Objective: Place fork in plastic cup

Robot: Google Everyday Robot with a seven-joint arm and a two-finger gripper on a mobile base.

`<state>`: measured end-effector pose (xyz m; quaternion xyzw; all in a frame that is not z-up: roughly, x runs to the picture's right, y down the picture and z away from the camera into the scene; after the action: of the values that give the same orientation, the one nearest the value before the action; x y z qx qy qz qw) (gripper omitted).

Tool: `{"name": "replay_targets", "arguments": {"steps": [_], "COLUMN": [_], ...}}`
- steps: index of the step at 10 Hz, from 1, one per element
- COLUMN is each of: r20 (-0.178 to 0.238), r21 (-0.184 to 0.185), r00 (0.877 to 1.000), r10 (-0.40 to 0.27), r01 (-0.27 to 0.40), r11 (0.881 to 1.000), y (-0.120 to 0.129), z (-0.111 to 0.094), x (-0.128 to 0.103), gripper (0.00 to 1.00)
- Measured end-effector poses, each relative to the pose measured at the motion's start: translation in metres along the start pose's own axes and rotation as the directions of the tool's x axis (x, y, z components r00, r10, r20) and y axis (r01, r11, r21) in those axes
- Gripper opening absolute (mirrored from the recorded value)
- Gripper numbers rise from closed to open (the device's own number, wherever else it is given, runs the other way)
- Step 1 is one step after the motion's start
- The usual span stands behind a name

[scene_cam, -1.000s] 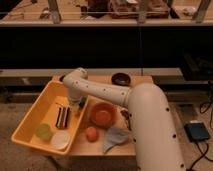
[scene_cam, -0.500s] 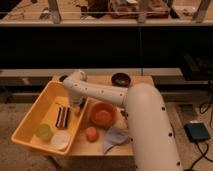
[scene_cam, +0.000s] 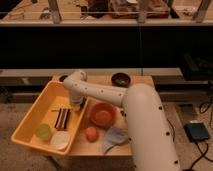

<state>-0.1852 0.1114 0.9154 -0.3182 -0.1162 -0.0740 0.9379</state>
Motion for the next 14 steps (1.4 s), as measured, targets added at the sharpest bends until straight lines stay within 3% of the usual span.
{"name": "replay_targets", "arguments": {"steps": [2, 5, 8, 10, 12, 14], "r20": [0.001, 0.036, 0.057, 0.037, 0.012, -0.018], "r21": [0.009, 0.068, 0.143, 0.17, 0.173, 0.174], "r00": [1.0, 0.999, 0.998, 0.996, 0.99, 0.974], "r10": [0.0, 0.002, -0.018, -0.083, -0.14, -0.224], "r01": [0.0, -0.005, 0.009, 0.075, 0.136, 0.224], "r11": [1.0, 0.998, 0.99, 0.983, 0.975, 0.959], "y": [0.002, 0.001, 0.002, 0.004, 0.007, 0.018], "z": [-0.005, -0.051, -0.129, -0.164, -0.18, -0.176], "x": [0.004, 0.004, -0.002, -0.012, -0.013, -0.024], "gripper": [0.0, 0.0, 0.0, 0.0, 0.0, 0.0]}}
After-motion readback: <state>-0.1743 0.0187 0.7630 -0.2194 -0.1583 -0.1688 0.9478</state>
